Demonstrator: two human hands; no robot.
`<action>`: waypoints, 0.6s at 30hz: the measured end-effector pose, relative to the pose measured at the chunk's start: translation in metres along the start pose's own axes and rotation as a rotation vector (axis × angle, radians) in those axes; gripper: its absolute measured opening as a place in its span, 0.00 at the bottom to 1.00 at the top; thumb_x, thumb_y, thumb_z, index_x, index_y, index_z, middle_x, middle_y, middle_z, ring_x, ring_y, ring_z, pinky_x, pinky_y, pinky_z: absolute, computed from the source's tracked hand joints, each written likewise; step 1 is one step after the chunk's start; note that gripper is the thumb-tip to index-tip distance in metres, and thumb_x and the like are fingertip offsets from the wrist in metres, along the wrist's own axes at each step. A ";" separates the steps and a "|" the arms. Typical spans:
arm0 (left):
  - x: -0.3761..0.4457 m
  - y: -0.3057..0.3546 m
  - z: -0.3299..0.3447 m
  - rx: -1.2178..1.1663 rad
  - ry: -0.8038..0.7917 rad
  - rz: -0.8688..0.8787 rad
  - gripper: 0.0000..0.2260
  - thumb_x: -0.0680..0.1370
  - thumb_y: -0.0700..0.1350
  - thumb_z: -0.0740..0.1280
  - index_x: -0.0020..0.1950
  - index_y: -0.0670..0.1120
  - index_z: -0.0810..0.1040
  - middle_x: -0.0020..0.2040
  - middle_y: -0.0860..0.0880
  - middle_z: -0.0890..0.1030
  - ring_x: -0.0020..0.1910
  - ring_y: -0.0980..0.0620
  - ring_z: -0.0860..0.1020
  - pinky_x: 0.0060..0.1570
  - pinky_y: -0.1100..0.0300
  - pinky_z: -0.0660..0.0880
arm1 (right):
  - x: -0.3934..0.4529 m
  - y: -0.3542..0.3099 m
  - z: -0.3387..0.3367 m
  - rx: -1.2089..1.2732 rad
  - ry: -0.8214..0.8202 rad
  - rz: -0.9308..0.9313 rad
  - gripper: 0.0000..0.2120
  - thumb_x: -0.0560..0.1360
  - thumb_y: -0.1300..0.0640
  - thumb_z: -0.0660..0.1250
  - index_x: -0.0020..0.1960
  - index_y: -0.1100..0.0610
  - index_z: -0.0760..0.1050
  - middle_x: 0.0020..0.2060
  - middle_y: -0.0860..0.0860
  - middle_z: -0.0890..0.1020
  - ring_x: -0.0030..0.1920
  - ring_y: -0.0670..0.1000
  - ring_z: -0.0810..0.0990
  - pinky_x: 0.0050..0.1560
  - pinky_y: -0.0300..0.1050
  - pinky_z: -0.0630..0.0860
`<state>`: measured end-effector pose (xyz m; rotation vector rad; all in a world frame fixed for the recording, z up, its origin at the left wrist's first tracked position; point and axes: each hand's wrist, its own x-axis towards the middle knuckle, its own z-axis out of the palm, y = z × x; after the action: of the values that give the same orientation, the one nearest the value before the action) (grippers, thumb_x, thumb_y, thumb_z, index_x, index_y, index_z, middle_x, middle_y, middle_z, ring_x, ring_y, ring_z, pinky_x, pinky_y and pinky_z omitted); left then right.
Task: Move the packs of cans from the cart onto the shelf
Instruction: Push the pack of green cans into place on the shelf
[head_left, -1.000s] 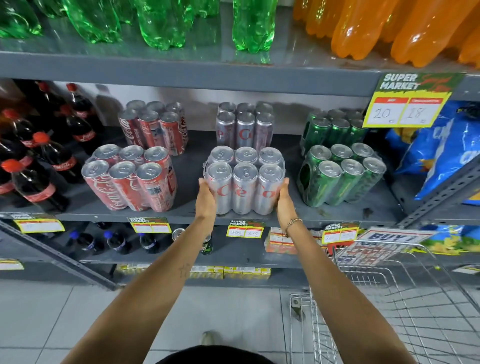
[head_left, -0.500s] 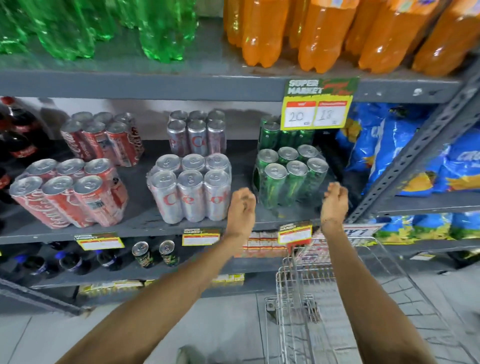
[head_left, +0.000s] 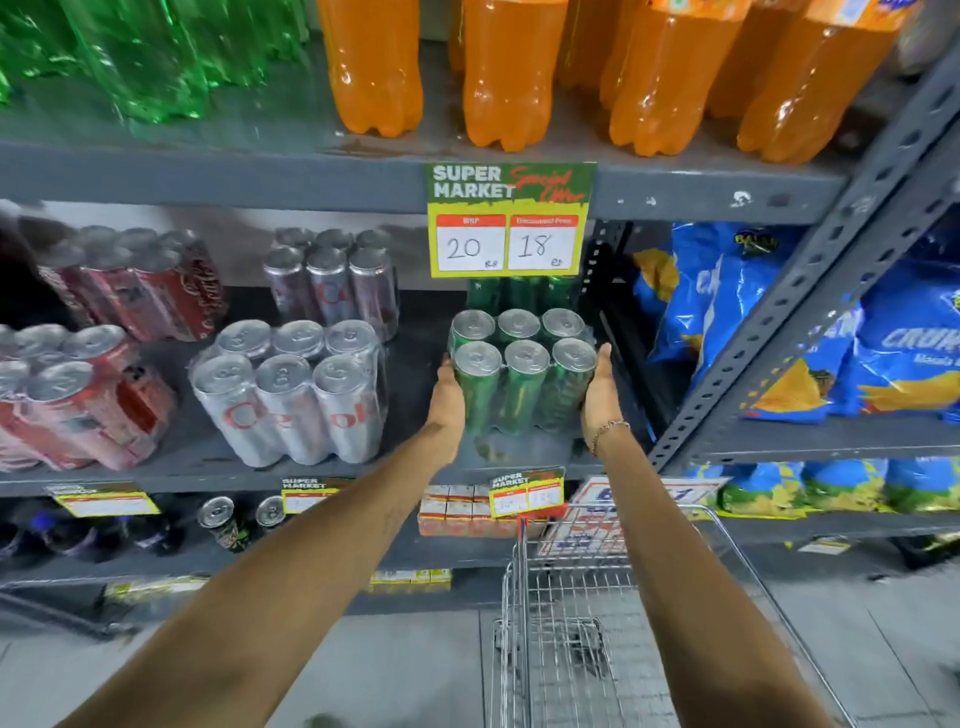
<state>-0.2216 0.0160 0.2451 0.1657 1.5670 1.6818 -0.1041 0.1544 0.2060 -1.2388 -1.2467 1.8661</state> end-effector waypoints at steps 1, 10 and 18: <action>-0.004 0.003 0.002 0.018 -0.014 0.008 0.23 0.83 0.50 0.47 0.68 0.40 0.72 0.64 0.39 0.77 0.47 0.49 0.76 0.48 0.59 0.74 | -0.008 -0.001 0.000 -0.001 0.000 0.020 0.55 0.55 0.17 0.50 0.74 0.46 0.62 0.74 0.50 0.67 0.73 0.52 0.66 0.75 0.57 0.59; -0.013 -0.003 0.004 0.120 -0.048 0.023 0.21 0.83 0.49 0.44 0.61 0.44 0.74 0.51 0.46 0.77 0.42 0.55 0.74 0.39 0.67 0.69 | -0.035 0.001 -0.008 0.042 0.059 -0.027 0.34 0.73 0.29 0.49 0.66 0.51 0.72 0.57 0.50 0.81 0.57 0.52 0.79 0.64 0.51 0.72; -0.022 -0.013 0.003 0.091 -0.032 0.011 0.23 0.83 0.50 0.46 0.67 0.42 0.72 0.64 0.40 0.77 0.53 0.49 0.74 0.53 0.57 0.68 | -0.033 0.008 -0.016 0.071 0.069 -0.007 0.47 0.60 0.25 0.53 0.73 0.48 0.64 0.71 0.54 0.71 0.70 0.55 0.70 0.72 0.60 0.64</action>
<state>-0.1990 0.0035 0.2433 0.2472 1.6228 1.6091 -0.0756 0.1296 0.2088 -1.2483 -1.1377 1.8304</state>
